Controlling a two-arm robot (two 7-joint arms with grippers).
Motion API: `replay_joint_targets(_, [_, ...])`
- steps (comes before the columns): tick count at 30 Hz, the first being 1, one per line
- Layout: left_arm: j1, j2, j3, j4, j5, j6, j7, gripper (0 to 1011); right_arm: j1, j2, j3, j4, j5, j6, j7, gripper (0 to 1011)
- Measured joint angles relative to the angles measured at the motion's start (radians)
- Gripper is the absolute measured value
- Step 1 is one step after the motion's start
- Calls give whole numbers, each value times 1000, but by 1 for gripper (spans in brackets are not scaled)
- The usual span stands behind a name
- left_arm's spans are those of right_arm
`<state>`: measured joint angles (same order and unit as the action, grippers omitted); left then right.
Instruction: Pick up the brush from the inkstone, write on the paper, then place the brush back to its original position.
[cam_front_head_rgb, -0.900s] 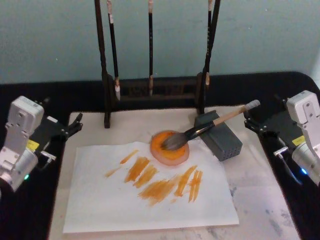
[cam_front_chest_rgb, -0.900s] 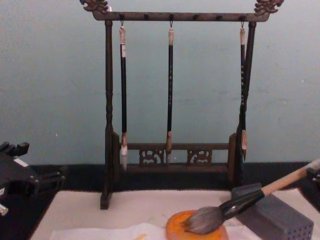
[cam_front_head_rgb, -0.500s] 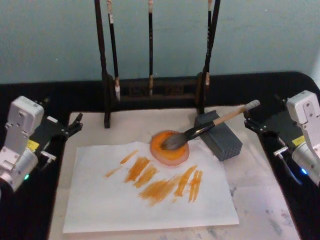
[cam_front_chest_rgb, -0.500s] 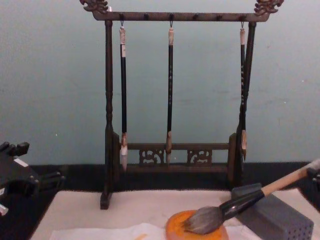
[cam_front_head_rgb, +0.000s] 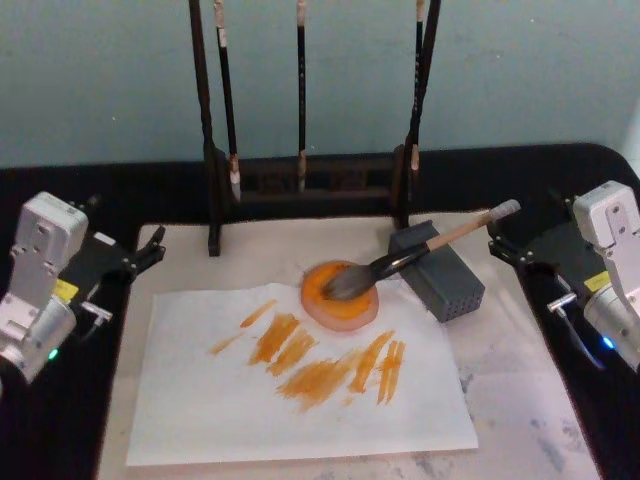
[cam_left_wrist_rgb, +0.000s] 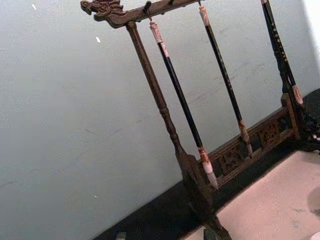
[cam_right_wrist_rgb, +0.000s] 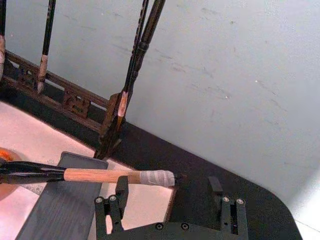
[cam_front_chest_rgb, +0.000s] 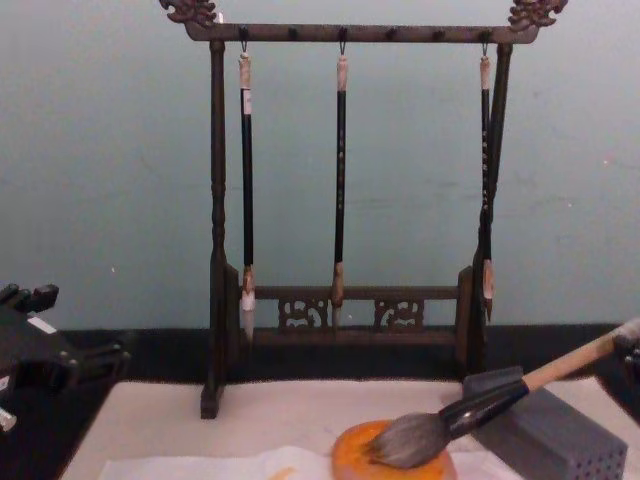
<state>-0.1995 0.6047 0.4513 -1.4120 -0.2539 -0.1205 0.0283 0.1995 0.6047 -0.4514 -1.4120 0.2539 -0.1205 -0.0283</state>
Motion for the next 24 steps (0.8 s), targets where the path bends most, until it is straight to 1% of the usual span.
replay_joint_targets(24, [0, 0, 0, 0, 0, 0, 0, 1001, 0, 0, 0, 0, 0, 0, 0, 1000])
